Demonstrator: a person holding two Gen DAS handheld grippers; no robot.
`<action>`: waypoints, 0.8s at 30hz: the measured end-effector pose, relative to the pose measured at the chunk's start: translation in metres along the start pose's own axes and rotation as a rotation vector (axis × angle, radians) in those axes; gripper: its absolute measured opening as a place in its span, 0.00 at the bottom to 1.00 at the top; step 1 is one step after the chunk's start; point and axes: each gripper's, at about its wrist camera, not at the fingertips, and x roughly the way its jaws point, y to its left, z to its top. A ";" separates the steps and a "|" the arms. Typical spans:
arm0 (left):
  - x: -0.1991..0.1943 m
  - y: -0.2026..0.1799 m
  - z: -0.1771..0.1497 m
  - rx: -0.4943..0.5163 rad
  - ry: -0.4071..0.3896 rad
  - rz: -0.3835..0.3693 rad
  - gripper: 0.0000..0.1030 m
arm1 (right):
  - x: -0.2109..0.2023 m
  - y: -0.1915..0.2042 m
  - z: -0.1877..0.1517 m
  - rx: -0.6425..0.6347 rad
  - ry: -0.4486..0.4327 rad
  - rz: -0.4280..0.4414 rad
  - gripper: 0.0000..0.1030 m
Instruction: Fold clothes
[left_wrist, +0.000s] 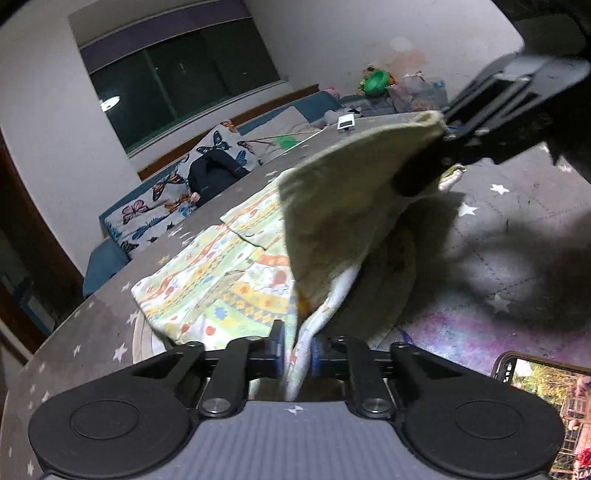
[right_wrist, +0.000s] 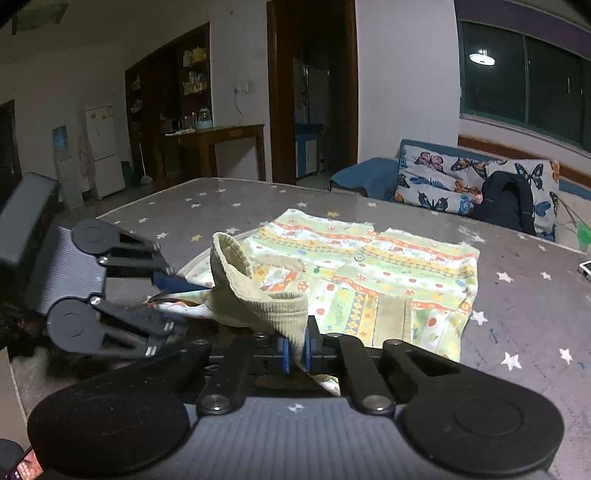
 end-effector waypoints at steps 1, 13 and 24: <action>-0.003 0.001 -0.001 -0.007 -0.009 0.000 0.09 | -0.004 0.002 0.001 -0.004 -0.004 0.003 0.06; -0.099 -0.003 -0.001 -0.037 -0.029 -0.105 0.08 | -0.054 0.020 0.013 -0.054 -0.058 0.043 0.05; -0.058 0.038 0.035 -0.066 -0.079 -0.018 0.08 | -0.059 0.015 0.052 -0.072 -0.107 0.034 0.04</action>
